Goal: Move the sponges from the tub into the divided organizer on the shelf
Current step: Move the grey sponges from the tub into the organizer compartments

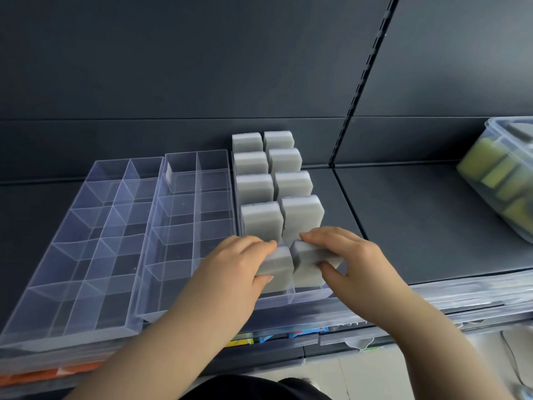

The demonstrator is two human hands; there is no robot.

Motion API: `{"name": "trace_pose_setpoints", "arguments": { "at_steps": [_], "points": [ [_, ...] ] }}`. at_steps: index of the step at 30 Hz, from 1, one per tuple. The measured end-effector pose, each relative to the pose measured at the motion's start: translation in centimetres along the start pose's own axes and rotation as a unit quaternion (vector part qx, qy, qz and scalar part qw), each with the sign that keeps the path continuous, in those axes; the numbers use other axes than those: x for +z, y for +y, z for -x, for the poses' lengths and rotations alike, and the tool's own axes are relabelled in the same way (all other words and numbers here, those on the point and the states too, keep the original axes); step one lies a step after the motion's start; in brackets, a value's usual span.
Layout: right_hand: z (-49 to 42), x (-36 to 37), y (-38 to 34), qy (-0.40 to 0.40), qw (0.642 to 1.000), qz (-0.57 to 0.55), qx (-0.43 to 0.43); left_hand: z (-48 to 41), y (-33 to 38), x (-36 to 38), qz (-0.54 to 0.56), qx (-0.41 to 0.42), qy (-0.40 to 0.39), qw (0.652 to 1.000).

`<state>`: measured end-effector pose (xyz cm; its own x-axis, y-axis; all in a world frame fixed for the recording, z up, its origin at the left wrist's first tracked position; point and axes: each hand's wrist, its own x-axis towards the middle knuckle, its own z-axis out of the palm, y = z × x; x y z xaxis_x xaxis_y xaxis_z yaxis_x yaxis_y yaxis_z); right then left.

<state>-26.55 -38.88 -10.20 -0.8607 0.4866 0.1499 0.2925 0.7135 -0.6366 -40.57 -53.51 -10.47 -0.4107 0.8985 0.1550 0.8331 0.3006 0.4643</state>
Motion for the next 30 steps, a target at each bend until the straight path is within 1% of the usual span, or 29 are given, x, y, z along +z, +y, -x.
{"name": "trace_pose_setpoints", "arguments": {
  "at_steps": [5, 9, 11, 16, 19, 23, 26, 30],
  "points": [
    [-0.1, -0.7, -0.3, -0.006, 1.000, -0.016, 0.005, -0.1, -0.3, 0.1, 0.012, -0.002, 0.004, 1.000],
    [-0.3, -0.7, -0.5, -0.021, 1.000, 0.003, 0.003, 0.0, -0.5, 0.4, 0.015, -0.003, -0.002, 1.000],
    [-0.4, -0.5, -0.5, -0.032, 0.999, 0.015, 0.013, 0.0, -0.7, 0.5, 0.017, -0.001, 0.000, 1.000],
    [-0.4, -0.4, -0.8, -0.029, 0.998, 0.026, 0.039, -0.2, -1.0, 0.7, 0.022, 0.007, 0.009, 1.000],
    [-0.4, -0.3, -1.3, -0.034, 0.997, 0.048, 0.044, -0.2, -1.0, 0.4, 0.019, 0.023, 0.012, 0.999],
    [-0.5, -0.8, -2.1, -0.030, 0.993, 0.104, 0.041, -0.4, -0.3, -0.8, -0.003, 0.057, 0.012, 0.998],
    [-0.5, -2.3, -3.0, -0.011, 0.992, 0.118, 0.034, -0.8, 0.9, -2.9, -0.020, 0.081, 0.035, 0.996],
    [0.2, -5.9, -3.8, 0.049, 0.991, 0.127, 0.010, -1.5, 3.3, -5.6, -0.034, 0.116, 0.114, 0.986]
  ]
}}
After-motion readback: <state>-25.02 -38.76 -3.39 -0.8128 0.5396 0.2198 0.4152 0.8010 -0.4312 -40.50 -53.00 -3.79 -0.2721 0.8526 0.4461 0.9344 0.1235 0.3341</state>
